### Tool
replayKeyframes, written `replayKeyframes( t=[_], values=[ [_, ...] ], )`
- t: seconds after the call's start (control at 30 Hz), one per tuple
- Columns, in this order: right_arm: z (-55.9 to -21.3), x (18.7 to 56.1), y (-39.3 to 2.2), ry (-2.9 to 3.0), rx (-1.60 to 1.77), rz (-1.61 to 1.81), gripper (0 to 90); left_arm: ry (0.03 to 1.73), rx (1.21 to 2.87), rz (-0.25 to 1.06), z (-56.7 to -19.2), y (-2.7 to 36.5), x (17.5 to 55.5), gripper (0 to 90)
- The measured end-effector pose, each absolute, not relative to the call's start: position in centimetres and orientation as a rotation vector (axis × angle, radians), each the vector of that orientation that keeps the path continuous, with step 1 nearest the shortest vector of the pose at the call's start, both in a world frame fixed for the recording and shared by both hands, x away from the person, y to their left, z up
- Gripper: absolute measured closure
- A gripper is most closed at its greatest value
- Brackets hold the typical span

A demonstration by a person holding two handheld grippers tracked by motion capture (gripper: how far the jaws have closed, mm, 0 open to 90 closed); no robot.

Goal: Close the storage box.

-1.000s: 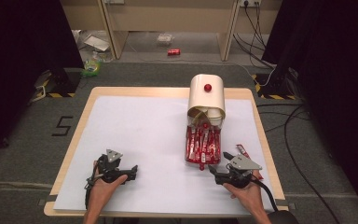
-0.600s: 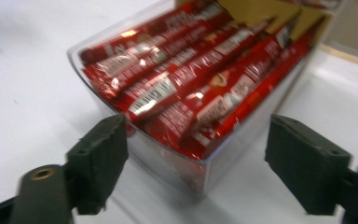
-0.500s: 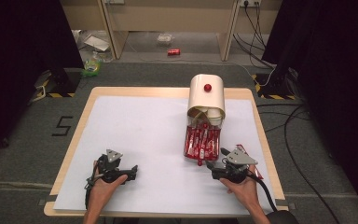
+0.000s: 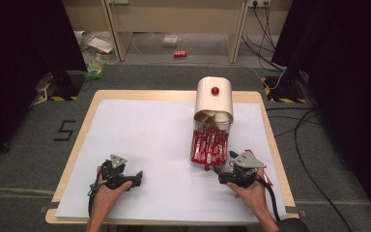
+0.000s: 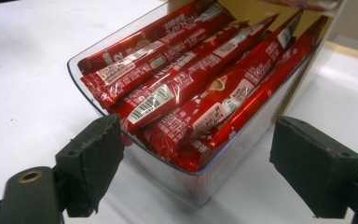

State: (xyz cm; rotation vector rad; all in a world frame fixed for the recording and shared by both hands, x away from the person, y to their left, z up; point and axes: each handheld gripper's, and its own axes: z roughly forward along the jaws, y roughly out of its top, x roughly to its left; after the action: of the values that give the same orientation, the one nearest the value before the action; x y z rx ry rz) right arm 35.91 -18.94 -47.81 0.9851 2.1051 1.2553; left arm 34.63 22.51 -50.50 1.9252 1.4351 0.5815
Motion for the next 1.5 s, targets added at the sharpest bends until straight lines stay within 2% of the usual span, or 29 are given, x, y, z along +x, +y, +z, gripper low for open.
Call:
replayKeyframes(
  t=[0.27,0.4,0.67,0.93,1.07,1.5],
  values=[
    [-47.7,36.2,-18.6,2.085,1.004,1.221,14.9,1.435,1.927,0.582,-50.5,22.5,34.6,0.0],
    [-47.5,36.2,-18.5,2.051,0.976,1.209,17.8,1.435,1.925,0.582,-50.5,22.5,34.6,0.0],
    [-47.5,36.4,-18.5,2.039,0.989,1.211,15.8,1.435,1.928,0.582,-50.5,22.5,34.6,0.0],
    [-47.3,37.7,-18.9,1.934,1.04,1.287,21.2,1.435,1.926,0.581,-50.5,22.5,34.6,0.0],
    [-48.2,38.8,-18.8,2.032,1.096,1.186,24.1,1.435,1.926,0.581,-50.5,22.5,34.6,0.0],
    [-47.9,39.5,-17.8,2.006,1.071,1.17,23.7,1.435,1.926,0.582,-50.5,22.5,34.6,0.0]
  ],
)
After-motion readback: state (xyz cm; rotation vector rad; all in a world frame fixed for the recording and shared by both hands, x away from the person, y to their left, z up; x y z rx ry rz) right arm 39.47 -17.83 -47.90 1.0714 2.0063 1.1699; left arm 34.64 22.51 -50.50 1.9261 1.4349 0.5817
